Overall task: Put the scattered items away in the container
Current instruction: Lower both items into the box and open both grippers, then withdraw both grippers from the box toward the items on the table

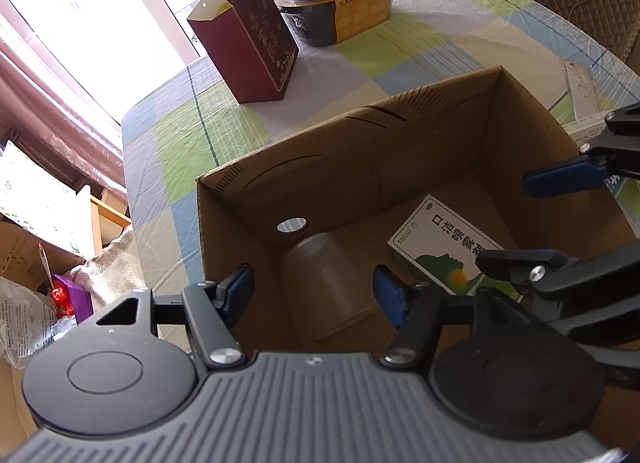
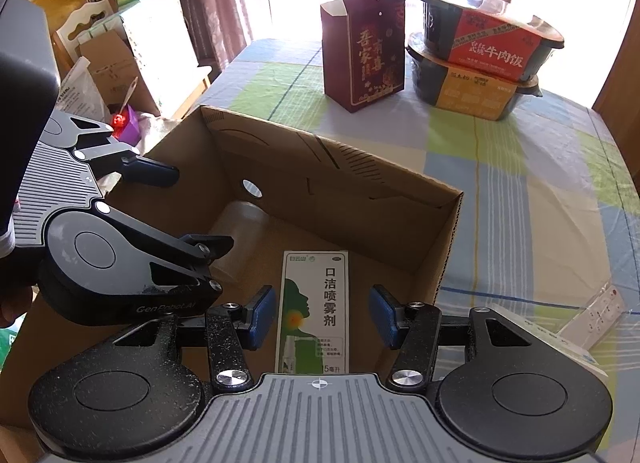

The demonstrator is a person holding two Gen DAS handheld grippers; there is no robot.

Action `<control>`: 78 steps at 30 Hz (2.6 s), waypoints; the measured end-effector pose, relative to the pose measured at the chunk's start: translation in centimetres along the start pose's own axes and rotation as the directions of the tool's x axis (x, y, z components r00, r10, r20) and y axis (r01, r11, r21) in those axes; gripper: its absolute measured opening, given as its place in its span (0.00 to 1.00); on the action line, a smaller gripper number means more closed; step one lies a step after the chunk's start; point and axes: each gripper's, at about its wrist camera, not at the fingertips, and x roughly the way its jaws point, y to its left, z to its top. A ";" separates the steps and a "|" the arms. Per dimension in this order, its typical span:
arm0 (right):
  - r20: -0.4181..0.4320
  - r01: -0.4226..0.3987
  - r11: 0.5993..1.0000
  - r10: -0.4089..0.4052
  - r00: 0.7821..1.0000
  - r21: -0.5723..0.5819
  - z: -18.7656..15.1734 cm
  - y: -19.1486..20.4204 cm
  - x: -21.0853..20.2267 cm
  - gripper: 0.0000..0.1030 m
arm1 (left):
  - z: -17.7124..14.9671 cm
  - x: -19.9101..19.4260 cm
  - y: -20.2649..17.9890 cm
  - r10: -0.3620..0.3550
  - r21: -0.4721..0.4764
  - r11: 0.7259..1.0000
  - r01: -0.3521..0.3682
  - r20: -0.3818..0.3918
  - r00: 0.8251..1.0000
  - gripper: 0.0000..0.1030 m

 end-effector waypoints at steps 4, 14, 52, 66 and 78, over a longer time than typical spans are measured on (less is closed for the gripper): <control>0.008 -0.009 1.000 0.008 1.000 0.005 -0.1 -0.2 -0.5 0.60 | -0.1 -0.6 -0.1 0.019 -0.007 1.000 -0.019 0.005 1.000 0.67; 0.046 -0.049 0.999 0.049 0.998 0.004 -1.1 -0.2 -3.6 0.75 | -1.1 -3.2 -0.3 0.021 -0.040 0.999 -0.021 0.000 1.000 0.70; 0.228 -0.189 0.981 0.192 0.955 -0.035 -13.5 -3.0 -23.8 0.87 | -8.6 -23.1 -10.9 0.047 -0.245 0.969 -0.027 0.076 0.996 0.93; 0.221 -0.111 0.988 0.086 0.972 0.106 -19.4 -10.2 -25.9 0.87 | -9.8 -25.1 -17.7 -0.020 -0.301 0.951 0.073 0.176 0.984 0.93; 0.162 -0.035 0.987 0.009 0.987 0.156 -21.7 -13.8 -24.6 0.87 | -8.7 -23.4 -21.4 -0.080 -0.305 0.942 0.139 0.200 0.977 0.93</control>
